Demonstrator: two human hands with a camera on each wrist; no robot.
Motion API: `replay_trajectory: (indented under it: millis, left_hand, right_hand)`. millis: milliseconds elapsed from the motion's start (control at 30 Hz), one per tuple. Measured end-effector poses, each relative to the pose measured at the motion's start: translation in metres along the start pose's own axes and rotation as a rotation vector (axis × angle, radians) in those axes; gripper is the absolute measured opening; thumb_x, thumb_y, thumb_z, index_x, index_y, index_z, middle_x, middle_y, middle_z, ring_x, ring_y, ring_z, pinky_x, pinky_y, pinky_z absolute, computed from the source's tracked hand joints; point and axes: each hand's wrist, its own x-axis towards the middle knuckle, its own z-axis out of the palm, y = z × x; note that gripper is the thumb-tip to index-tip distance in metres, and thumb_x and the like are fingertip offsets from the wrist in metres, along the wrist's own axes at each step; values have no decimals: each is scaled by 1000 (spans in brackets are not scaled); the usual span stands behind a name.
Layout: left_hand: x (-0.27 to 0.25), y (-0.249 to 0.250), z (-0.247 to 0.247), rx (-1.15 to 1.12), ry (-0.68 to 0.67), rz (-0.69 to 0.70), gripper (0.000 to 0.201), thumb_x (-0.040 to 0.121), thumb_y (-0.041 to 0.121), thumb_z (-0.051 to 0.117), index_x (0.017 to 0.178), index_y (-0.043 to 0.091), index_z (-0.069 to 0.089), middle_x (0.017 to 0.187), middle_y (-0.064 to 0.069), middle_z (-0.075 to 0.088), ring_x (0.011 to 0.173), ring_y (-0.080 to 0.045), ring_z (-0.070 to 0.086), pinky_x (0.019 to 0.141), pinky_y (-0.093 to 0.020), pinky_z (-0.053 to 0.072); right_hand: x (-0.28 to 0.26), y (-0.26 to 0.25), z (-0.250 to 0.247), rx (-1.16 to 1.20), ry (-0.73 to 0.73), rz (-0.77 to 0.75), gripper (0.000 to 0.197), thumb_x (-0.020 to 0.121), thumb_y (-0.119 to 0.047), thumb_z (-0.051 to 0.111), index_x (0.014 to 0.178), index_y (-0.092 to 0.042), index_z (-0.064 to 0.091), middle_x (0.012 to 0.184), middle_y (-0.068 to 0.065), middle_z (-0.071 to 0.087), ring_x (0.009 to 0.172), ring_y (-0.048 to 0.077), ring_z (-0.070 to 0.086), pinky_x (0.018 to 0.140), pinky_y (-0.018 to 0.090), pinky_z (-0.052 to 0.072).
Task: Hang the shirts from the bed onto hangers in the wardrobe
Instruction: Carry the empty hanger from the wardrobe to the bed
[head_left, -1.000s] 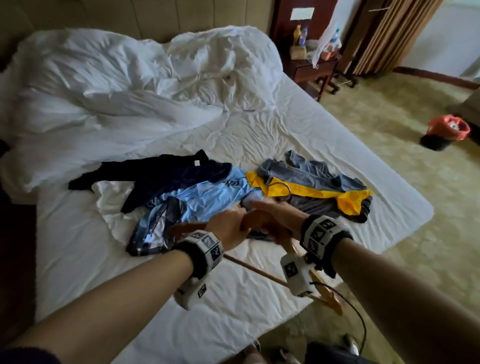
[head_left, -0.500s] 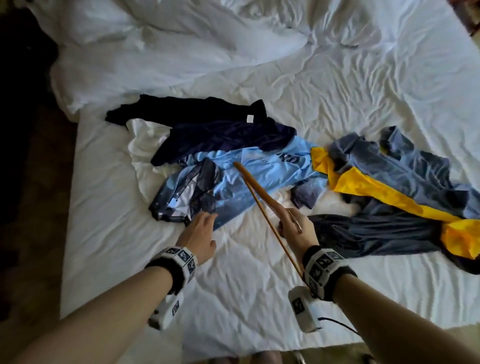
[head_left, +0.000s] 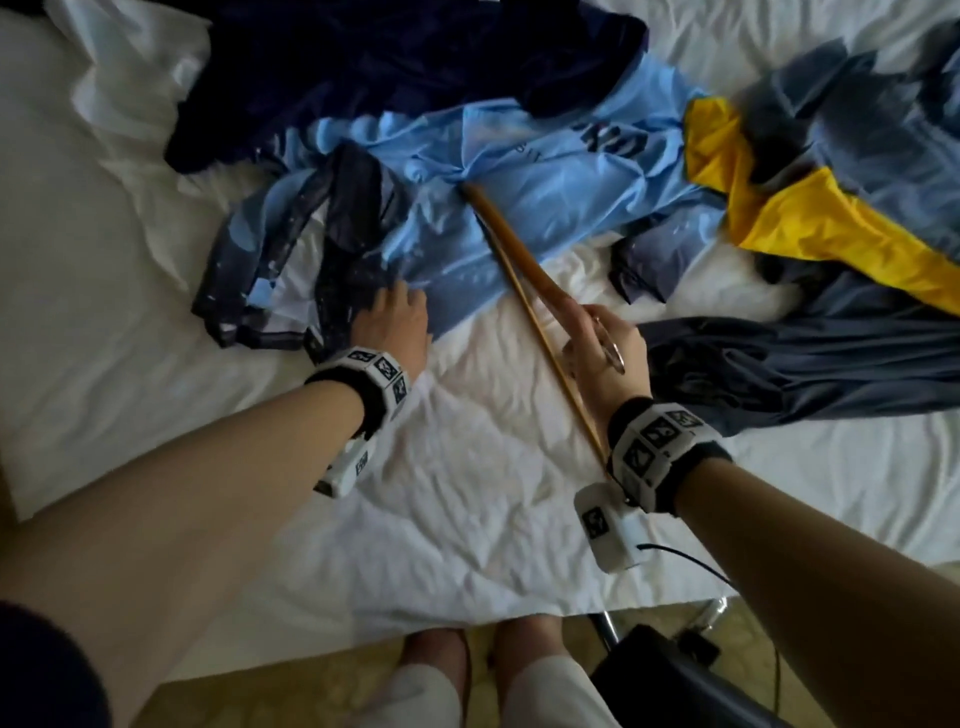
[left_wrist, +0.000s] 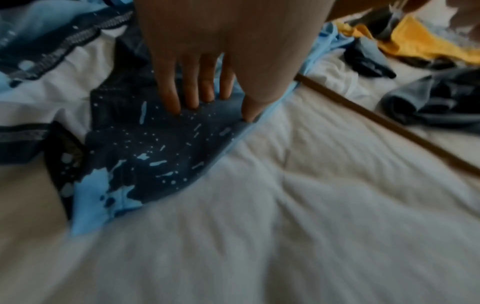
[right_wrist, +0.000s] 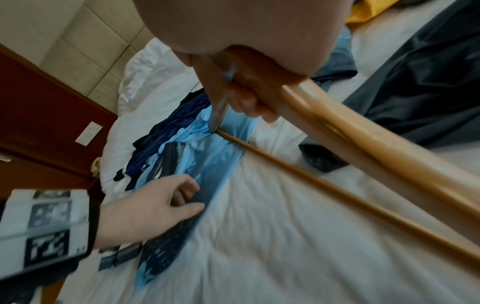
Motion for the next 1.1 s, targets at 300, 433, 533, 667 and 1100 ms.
replay_trajectory:
  millis: [300, 433, 533, 667, 1100]
  left_hand:
    - [-5, -2, -1, 307, -213, 223, 29, 100, 16, 40, 124, 14, 56, 123, -9, 64, 113, -31, 62, 89, -41, 46]
    - [-60, -13, 31, 327, -407, 301, 33, 102, 31, 41, 123, 15, 61, 126, -8, 63, 117, -30, 61, 92, -38, 46]
    - [-112, -35, 70, 429, -638, 291, 32, 102, 26, 40, 126, 16, 60, 129, -6, 62, 120, -28, 59, 98, -38, 41]
    - [-128, -35, 67, 358, -568, 314, 34, 101, 34, 41, 117, 16, 64, 117, -6, 68, 110, -29, 64, 88, -36, 47]
    - [25, 59, -47, -196, 38, 139, 25, 97, 29, 58, 117, 15, 60, 120, -12, 65, 113, -35, 59, 94, -40, 43]
  right_hand:
    - [1, -11, -14, 194, -32, 75, 37, 88, -53, 61, 65, -24, 66, 51, -6, 48, 49, 11, 46, 53, 29, 39]
    - [-16, -19, -10, 244, 8, -2, 39, 85, -58, 61, 59, -29, 63, 50, -7, 50, 52, 13, 47, 57, 35, 39]
    - [-23, -22, -13, 165, 15, -77, 39, 91, -51, 59, 61, -27, 58, 53, -8, 52, 52, 4, 48, 58, 27, 41]
    - [-33, -9, -16, 76, 23, -156, 34, 96, -42, 59, 68, -23, 63, 59, -7, 56, 55, 0, 50, 60, 27, 43]
    - [-31, 8, -33, 199, 82, -90, 18, 91, -36, 66, 95, -19, 68, 70, -13, 63, 65, -1, 60, 62, 17, 46]
